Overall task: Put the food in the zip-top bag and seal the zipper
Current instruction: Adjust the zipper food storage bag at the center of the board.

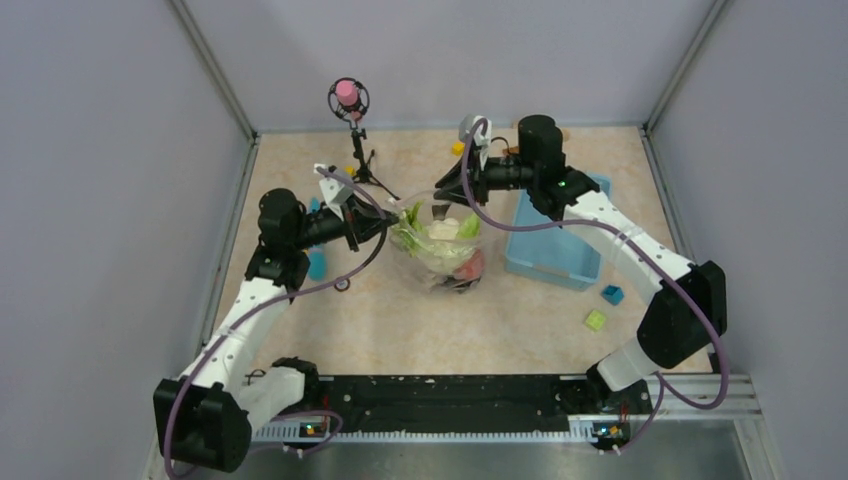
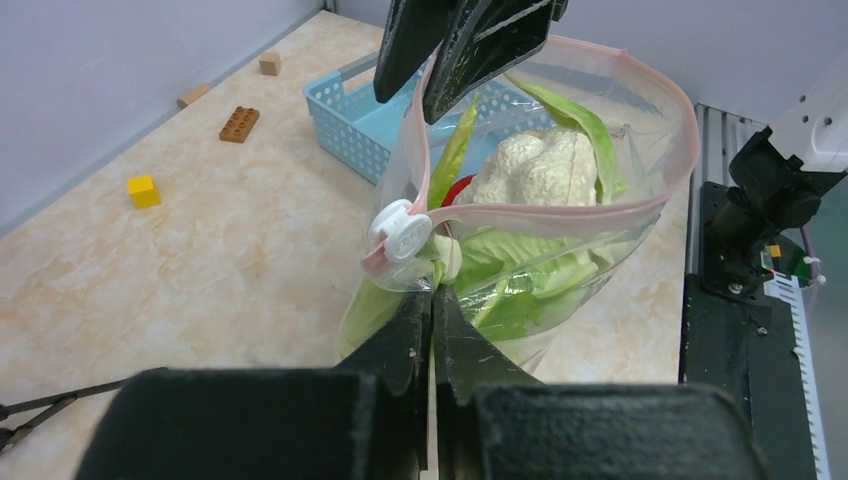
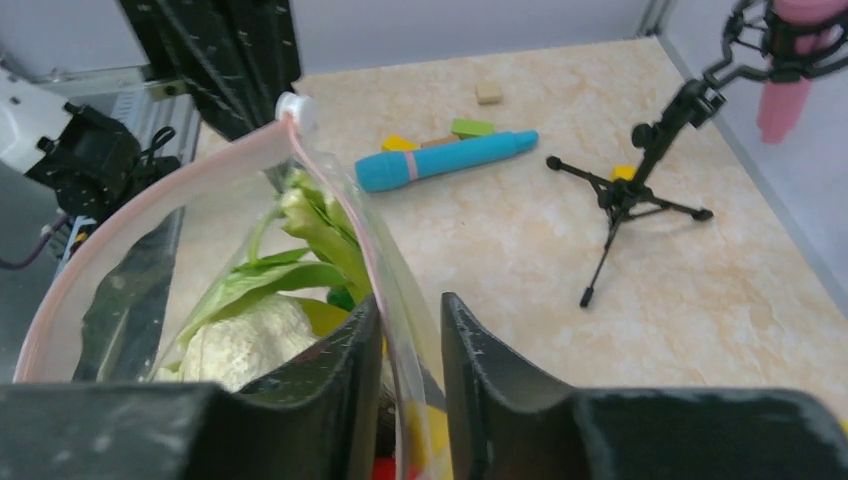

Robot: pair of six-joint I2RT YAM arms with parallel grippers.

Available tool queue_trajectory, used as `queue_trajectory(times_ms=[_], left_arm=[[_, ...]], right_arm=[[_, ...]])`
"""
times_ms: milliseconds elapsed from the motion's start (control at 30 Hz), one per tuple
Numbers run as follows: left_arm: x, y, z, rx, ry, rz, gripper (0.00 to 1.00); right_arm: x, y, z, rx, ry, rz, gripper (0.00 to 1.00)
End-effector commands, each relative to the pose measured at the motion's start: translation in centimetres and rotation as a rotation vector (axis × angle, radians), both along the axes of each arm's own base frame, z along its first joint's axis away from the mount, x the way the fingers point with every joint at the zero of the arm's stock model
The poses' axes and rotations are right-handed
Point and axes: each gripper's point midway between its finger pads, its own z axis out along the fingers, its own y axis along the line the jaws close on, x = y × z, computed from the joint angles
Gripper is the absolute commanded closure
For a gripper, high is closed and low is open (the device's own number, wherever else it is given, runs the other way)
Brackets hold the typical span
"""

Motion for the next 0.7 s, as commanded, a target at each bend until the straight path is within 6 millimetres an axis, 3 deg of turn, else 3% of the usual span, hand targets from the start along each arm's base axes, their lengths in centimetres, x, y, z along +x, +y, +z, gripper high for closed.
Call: queue_trajectory(times_ms=[0, 133, 367, 533, 667], left_arm=[[-0.5, 1.0, 3.3, -0.013, -0.105, 0.088, 1.0], [-1.5, 1.2, 4.1, -0.028, -0.118, 0.093, 1.0], [-2.8, 1.4, 4.8, -0.038, -0.131, 0.105, 1.0], [-2.6, 1.7, 4.7, -0.034, -0.11, 0.142, 1.0], [-2.1, 1.8, 4.5, -0.026, -0.086, 0.162, 1.0]], right_arm=[[1.1, -1.1, 4.8, 0.027, -0.116, -0.118, 0.69], [1.0, -1.1, 6.4, 0.023, -0.159, -0.18, 0.55], [-3.5, 2.0, 8.0, -0.016, -0.321, -0.077, 0.36], [-6.3, 4.2, 9.3, 0.022, -0.347, 0.007, 0.29], [-7.4, 5.8, 9.1, 0.015, -0.37, 0.026, 0.25]])
